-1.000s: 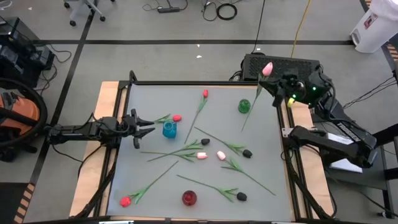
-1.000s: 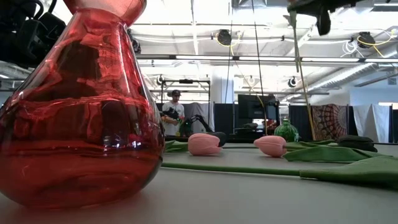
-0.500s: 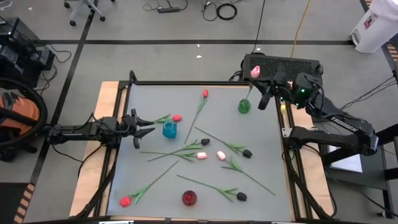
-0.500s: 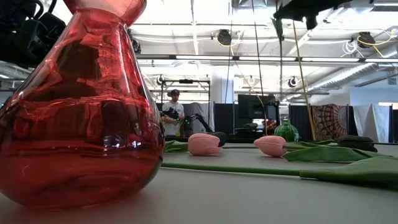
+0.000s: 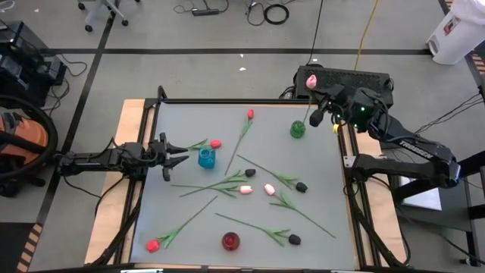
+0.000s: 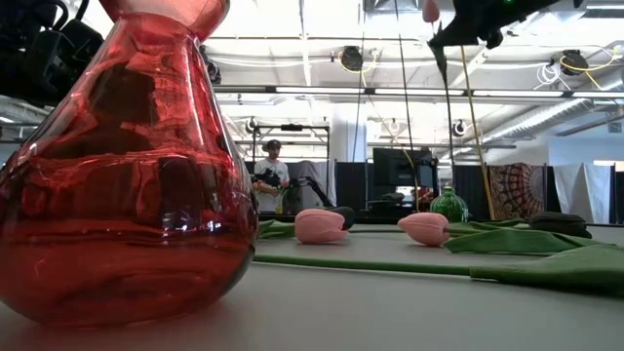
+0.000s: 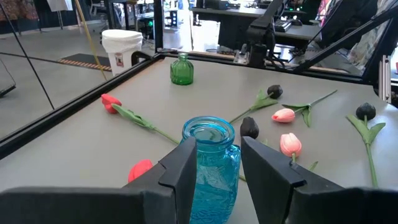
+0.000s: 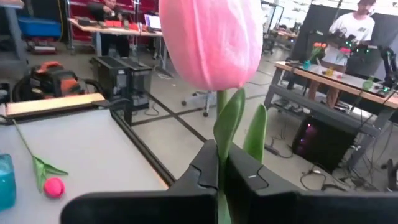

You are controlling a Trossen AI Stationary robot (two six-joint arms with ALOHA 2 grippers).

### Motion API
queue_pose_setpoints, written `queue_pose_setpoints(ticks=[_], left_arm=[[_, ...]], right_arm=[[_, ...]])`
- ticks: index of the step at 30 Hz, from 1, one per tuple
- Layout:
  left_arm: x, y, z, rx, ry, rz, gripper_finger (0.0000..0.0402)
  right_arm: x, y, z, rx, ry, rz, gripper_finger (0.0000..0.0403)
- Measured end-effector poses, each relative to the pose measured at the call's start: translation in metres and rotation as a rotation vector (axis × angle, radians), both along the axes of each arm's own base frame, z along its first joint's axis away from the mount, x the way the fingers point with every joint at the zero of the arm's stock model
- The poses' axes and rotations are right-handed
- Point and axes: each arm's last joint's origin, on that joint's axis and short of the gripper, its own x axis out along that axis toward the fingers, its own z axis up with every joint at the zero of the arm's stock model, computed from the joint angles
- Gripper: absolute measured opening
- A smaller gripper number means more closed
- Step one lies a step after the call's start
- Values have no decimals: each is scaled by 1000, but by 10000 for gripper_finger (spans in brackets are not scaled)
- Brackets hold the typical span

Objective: Sort flowers into vase by color
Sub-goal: Put the top right pink flower into the green vase

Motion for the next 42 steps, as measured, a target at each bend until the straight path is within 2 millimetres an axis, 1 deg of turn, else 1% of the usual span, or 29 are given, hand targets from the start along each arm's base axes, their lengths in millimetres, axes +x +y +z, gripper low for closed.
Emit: queue_pose_setpoints(ticks=[7,15,23,31,42], left_arm=[[0,0,0,0,0,0,132],[0,0,0,0,-1,0,132],[0,0,0,0,0,0,132],[0,0,0,0,0,0,132],[0,0,0,0,0,0,132]], right_arm=[[11,-12,-9,27,43,-27,0],[20,-22,-14,34,51,-43,0],[24,-25,-12,15,19,-43,0],[24,-25,-12,15,20,-43,0],[23,-25,-20,71,80,-45,0]])
